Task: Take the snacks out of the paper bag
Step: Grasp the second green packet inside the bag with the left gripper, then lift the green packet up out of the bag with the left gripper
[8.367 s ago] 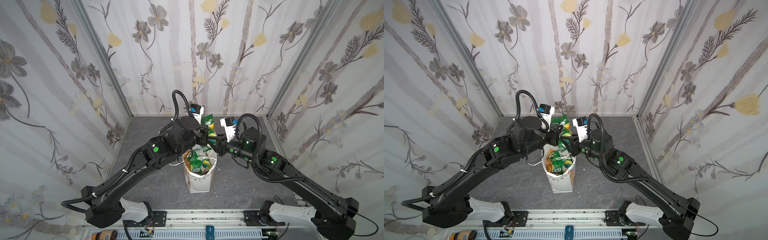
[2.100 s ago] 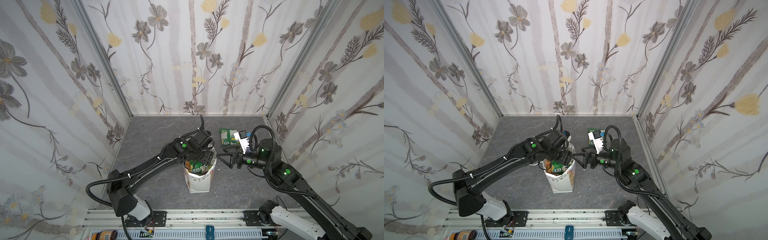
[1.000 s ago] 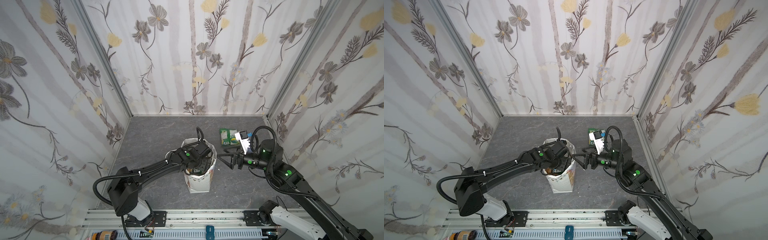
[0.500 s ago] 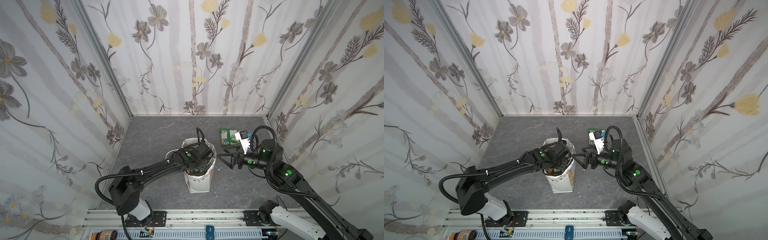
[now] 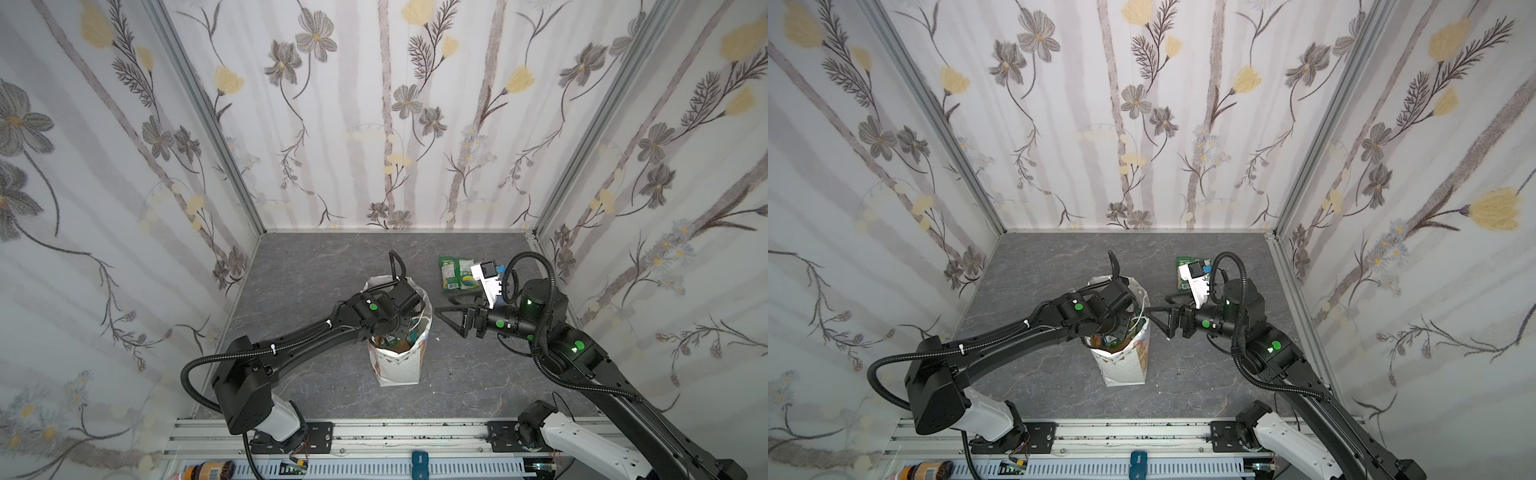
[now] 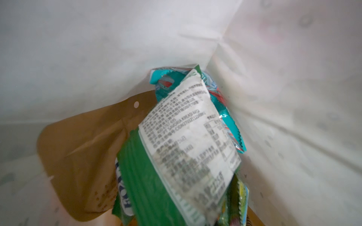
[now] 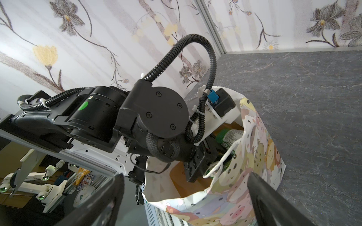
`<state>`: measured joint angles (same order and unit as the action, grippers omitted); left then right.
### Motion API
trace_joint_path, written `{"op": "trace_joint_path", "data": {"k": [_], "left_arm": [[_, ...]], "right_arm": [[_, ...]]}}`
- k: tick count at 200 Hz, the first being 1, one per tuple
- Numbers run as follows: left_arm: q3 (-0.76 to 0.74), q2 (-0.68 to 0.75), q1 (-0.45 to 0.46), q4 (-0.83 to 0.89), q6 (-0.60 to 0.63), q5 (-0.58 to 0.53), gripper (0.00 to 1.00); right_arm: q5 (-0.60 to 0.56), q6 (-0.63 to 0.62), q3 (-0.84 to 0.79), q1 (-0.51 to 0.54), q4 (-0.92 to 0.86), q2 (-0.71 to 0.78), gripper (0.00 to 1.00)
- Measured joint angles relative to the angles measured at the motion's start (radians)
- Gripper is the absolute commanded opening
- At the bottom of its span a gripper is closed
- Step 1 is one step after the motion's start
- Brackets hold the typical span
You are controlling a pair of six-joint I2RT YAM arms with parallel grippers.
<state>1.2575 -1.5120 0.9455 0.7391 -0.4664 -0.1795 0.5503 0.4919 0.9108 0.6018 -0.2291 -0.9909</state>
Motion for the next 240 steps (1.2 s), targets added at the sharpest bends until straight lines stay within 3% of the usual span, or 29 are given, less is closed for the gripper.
{"op": "trace_joint_path", "data": {"k": [240], "left_arm": [[0.281, 0.081, 0.001, 0.163, 0.106, -0.152, 0.00]], "right_arm": [[-0.026, 0.000, 0.000, 0.000, -0.035, 0.023, 0.98]]}}
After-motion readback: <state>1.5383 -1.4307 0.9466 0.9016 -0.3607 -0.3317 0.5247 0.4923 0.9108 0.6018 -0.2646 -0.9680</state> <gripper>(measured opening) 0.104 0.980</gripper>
